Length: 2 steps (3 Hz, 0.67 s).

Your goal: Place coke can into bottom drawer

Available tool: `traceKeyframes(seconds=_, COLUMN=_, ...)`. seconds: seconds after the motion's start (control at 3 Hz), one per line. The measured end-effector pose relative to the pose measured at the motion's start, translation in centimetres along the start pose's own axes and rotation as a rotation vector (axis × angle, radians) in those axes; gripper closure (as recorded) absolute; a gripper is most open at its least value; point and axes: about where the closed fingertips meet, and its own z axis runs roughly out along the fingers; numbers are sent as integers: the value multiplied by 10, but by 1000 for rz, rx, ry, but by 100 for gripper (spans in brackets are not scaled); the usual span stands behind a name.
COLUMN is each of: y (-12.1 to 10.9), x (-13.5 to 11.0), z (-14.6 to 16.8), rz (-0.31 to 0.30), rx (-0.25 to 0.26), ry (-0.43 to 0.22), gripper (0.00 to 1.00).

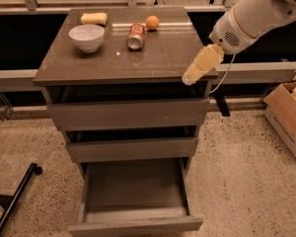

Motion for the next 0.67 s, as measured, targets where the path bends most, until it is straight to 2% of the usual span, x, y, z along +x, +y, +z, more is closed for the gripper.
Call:
traceKeyframes(seconds=0.33, y=0, x=0, z=0, rz=0, rx=0, ry=0, gripper=0)
traceKeyframes(seconds=0.67, y=-2, x=-6, z=24, rz=41, rx=9, ry=-14, gripper=0)
